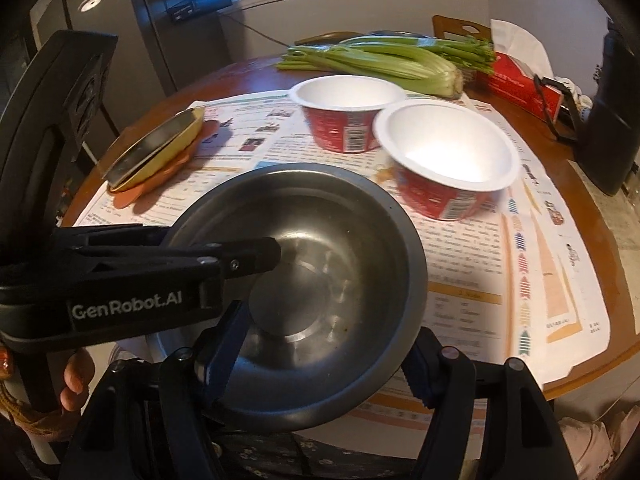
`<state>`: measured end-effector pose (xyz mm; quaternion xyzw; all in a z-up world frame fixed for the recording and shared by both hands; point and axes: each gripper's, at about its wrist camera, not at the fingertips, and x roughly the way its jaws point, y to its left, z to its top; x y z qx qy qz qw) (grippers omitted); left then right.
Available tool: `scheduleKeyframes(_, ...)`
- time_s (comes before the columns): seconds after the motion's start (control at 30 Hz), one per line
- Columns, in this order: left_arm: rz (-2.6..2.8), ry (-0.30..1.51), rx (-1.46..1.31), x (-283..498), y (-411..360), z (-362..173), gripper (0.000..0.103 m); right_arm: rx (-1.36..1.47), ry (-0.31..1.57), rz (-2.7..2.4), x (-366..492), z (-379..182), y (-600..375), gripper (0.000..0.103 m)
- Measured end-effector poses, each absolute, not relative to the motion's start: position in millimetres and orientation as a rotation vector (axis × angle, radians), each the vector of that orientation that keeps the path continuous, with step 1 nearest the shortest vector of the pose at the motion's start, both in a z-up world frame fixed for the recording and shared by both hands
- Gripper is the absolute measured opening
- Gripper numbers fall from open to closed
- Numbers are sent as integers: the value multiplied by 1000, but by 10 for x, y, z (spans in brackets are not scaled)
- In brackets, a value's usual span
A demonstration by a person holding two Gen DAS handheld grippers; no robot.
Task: Organize plates and bowls
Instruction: 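Lift the steel bowl with the left tool and lower it beside the plate stack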
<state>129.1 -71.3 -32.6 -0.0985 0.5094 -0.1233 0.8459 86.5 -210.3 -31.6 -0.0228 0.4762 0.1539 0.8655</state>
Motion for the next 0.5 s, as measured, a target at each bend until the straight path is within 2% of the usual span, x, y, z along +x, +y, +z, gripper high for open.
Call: scheduleKeyframes(0.5, -175, 1029, -240, 1280, -356, -333, 50, -99, 950, 372, 924, -217, -1724, 71)
